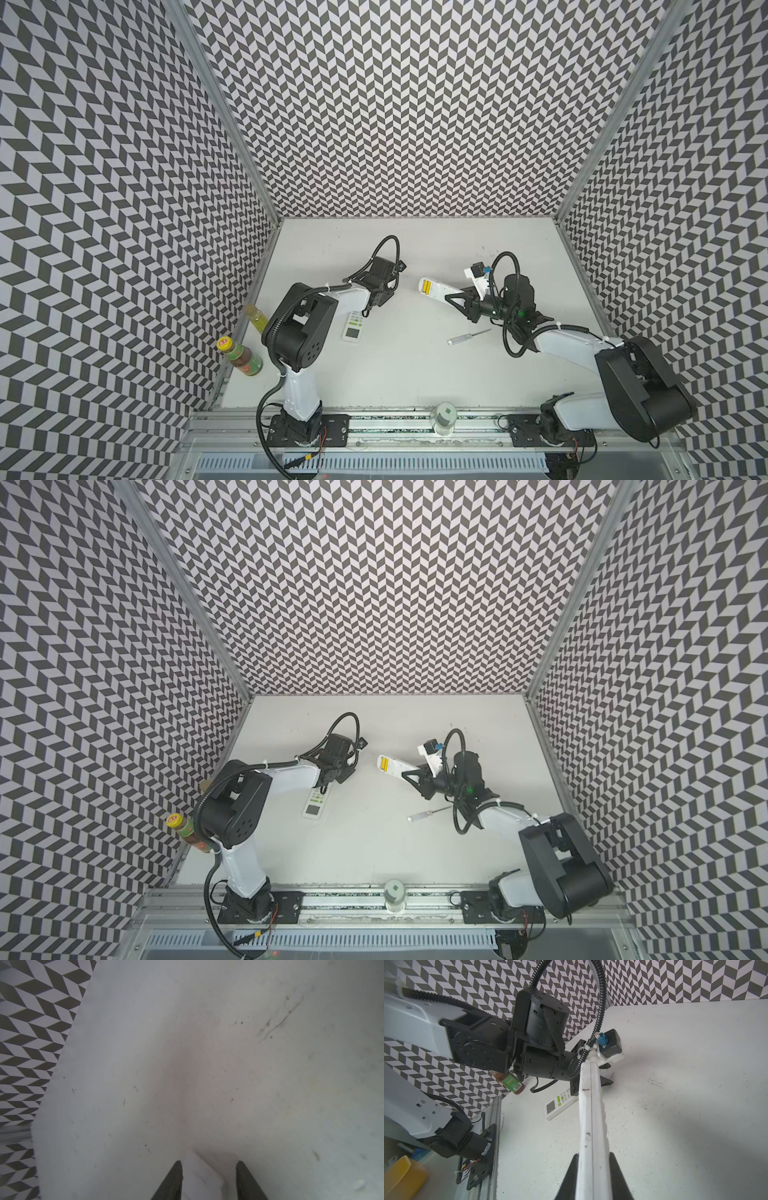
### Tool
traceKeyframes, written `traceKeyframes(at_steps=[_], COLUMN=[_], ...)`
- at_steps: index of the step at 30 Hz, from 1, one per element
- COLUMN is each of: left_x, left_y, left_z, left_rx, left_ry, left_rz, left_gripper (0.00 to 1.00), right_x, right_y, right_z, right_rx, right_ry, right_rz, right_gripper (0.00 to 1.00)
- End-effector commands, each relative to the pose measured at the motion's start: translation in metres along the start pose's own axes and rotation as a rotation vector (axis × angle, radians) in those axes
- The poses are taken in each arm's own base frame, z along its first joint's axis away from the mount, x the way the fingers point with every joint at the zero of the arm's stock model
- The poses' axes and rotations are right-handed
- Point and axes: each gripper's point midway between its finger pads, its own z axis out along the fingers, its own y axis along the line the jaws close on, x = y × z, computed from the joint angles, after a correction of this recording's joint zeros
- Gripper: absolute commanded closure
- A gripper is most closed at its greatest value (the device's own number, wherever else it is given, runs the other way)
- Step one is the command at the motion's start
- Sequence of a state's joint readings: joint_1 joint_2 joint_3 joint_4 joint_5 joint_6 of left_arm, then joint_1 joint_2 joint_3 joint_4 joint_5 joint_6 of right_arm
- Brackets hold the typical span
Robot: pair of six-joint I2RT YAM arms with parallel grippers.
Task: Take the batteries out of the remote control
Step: 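Drop the battery cover with the left gripper while the right gripper holds the remote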
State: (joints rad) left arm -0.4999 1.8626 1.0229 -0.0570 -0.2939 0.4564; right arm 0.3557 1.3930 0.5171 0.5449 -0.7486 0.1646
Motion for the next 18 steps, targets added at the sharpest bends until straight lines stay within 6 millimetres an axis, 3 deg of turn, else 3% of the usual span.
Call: traceKeyframes(at_steps=[1, 7, 11, 18], left_x=[-0.024, -0.045, -0.052, -0.045], left_y=[-0.006, 0.004, 0.022, 0.060], left_z=[-0.017, -0.045, -0.063, -0.087], left_rx=[0.051, 0.066, 0.061, 0.092], left_ry=[-0.061, -0.140, -0.190, -0.280], left_rz=[-0.015, -0.061, -0.104, -0.229], left_gripper=[0.51, 0.39, 0.33, 0.26], right_x=[-0.010, -0.002, 0.012, 0.033], right_y=[0.002, -0.004, -0.006, -0.004], right_z=[0.001, 0.005, 0.014, 0.033], right_rx=[-0.013, -0.007, -0.027, -0.069], right_ry=[-0.029, 0.008, 0.077, 0.194], right_rz=[-0.040, -0.019, 0.017, 0.042], right_gripper=[1.00, 1.00, 1.00, 0.99])
